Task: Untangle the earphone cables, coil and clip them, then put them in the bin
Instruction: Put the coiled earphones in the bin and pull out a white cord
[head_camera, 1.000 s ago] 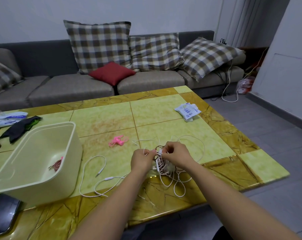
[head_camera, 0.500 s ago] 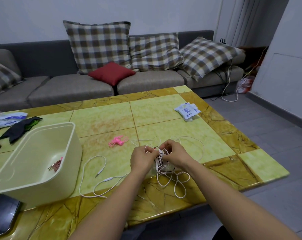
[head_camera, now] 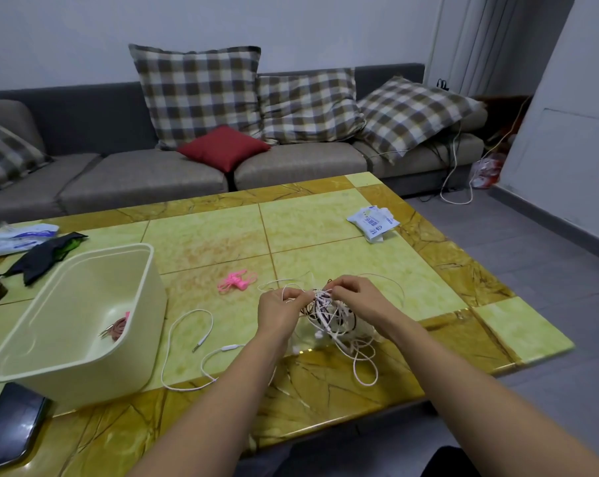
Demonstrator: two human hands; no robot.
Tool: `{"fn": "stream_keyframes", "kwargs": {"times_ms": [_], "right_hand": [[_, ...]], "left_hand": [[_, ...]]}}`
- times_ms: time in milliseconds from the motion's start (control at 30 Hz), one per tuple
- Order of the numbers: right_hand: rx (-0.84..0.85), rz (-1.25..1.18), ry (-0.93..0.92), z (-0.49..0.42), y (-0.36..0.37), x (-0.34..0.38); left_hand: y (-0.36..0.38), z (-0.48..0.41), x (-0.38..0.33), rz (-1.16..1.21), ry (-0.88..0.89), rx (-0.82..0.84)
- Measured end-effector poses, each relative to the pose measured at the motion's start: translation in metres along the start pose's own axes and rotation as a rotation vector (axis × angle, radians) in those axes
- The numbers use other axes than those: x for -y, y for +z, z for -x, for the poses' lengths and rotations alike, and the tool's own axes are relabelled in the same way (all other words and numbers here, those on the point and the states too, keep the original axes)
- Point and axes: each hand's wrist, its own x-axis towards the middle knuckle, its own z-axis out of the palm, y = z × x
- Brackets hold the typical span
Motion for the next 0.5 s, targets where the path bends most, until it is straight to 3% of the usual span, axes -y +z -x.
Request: {"fn": "stream_keyframes", "kwargs": {"times_ms": [133,267,400,500], "right_hand": [[0.126,0.101,0.03,-0.002,0.005,-0.004],[0.142,0.152,0.038,-0.008,0.006,-0.007],[0.043,0.229,0.051,-0.005,0.015,-0.008],[-0.085,0.3,-0.031,-0.002,0.02,-0.007]], "left_hand": [[0.0,0.002,-0.001,-0.052,-0.006,0.002],[-0.004,0.005,-0.002,-0.057,-0.009,-0.026],[-0.006,0.002,0.004,-0.161,0.007,-0.011],[-0.006,-0.001,0.005,-0.406,0.055,0.013]]}}
